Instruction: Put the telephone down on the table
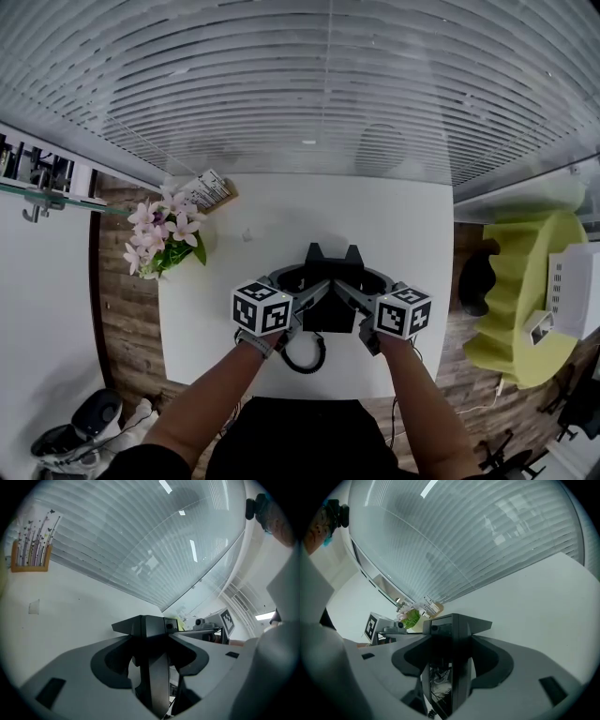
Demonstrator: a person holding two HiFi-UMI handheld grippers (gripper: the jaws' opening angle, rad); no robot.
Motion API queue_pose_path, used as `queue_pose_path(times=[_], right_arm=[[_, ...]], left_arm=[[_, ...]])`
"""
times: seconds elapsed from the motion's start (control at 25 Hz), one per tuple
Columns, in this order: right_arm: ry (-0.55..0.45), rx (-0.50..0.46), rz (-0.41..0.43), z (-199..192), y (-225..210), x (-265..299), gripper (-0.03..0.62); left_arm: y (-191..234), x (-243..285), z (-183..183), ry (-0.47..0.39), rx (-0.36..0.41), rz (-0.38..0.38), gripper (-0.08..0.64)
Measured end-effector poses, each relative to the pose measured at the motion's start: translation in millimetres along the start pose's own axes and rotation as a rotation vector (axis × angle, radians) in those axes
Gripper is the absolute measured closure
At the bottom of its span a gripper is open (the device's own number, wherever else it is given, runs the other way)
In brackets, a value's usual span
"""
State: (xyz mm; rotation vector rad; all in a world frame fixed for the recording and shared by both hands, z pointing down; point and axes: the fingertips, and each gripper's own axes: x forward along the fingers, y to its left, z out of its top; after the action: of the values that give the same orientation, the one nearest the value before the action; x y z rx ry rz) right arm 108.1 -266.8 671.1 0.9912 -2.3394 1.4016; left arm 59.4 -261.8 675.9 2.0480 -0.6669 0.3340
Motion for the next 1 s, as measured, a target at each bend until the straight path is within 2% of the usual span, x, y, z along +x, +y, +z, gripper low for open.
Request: queue_pose_path(times=[0.16, 0.72, 0.88, 1.0], right_arm=[[0.0, 0.024, 0.004, -1, -6, 4, 0.319], [0.006, 0.084, 0.093, -3, -11, 5, 0.319], [-0.006, 0.196, 0.133, -3, -16, 3, 0.314], [-0.035, 0.165, 0.103, 4, -14, -10, 0.314]], left_arm=[[5, 5, -1, 0.007, -0.013, -0.004, 0.316], [3, 9, -1, -0.008, 0.013, 0.017, 0.318], [1, 7, -2, 0.011, 0.063, 0.024, 0.315], [2, -5, 4, -0.017, 0.091, 0.063, 0.304]])
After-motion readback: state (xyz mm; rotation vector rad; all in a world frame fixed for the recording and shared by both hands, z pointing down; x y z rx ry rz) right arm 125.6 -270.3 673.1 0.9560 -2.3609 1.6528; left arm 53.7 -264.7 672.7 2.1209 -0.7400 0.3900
